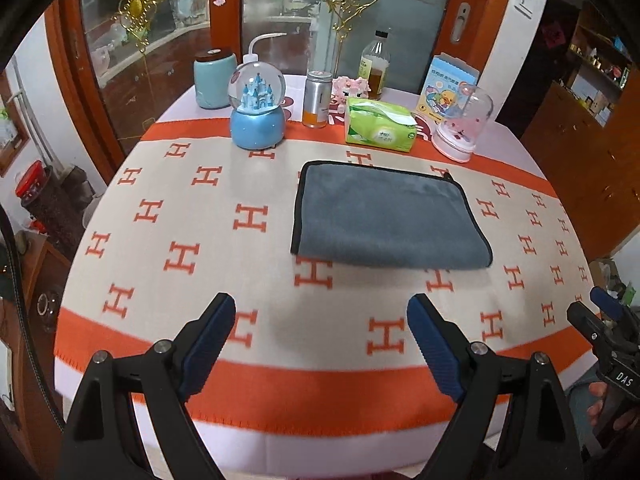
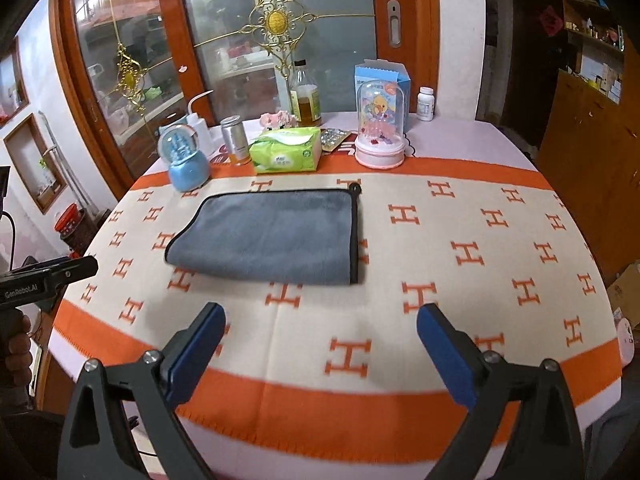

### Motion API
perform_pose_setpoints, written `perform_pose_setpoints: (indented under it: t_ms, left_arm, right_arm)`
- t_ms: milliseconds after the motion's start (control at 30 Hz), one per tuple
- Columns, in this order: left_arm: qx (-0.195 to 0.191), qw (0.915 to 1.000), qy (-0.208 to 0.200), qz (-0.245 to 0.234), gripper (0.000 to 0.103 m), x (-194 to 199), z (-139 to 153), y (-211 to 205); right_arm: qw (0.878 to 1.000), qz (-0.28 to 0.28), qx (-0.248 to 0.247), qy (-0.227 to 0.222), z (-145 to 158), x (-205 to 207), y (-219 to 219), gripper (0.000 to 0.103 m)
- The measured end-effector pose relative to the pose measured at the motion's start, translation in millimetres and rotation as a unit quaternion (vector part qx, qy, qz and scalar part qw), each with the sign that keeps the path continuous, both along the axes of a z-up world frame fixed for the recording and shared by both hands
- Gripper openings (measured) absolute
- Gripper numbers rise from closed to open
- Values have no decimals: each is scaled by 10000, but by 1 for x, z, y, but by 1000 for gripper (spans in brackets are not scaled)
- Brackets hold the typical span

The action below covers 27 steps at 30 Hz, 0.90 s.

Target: Fold towel

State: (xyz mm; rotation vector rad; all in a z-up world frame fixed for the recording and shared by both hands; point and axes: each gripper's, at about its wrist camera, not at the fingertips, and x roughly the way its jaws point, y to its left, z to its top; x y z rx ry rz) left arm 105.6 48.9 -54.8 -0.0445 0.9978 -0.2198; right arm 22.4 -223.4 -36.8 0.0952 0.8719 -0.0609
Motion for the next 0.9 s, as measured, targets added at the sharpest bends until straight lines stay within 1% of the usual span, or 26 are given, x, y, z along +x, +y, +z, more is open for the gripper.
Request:
perform_pose_setpoints:
  t_ms: [133, 233, 367, 567, 700, 900]
  left_arm:
    - [-97, 9999, -22, -20, 87, -30, 12, -3]
    - [-53, 9999, -61, -118, 87, -50, 21, -9]
    - [104, 9997, -160, -137, 87, -74, 33, -16]
    - [108, 9993, -318, -170, 87, -96, 53, -27]
    - [258, 9985, -439, -203, 87, -106, 65, -38]
    - [357, 9978, -534, -161, 87, -119, 73, -51]
  right_arm:
    - [10000, 2, 1, 84, 9, -23, 2, 97]
    - [9999, -23, 33, 153, 17, -39, 4, 97]
    - [9995, -67, 75, 296, 28, -57, 6, 97]
    - [9991, -75, 147, 398, 43, -76, 14, 97]
    - [9988, -98, 125, 461, 51, -83, 20, 97]
    - [9991, -122, 135, 375, 59, -85, 23, 97]
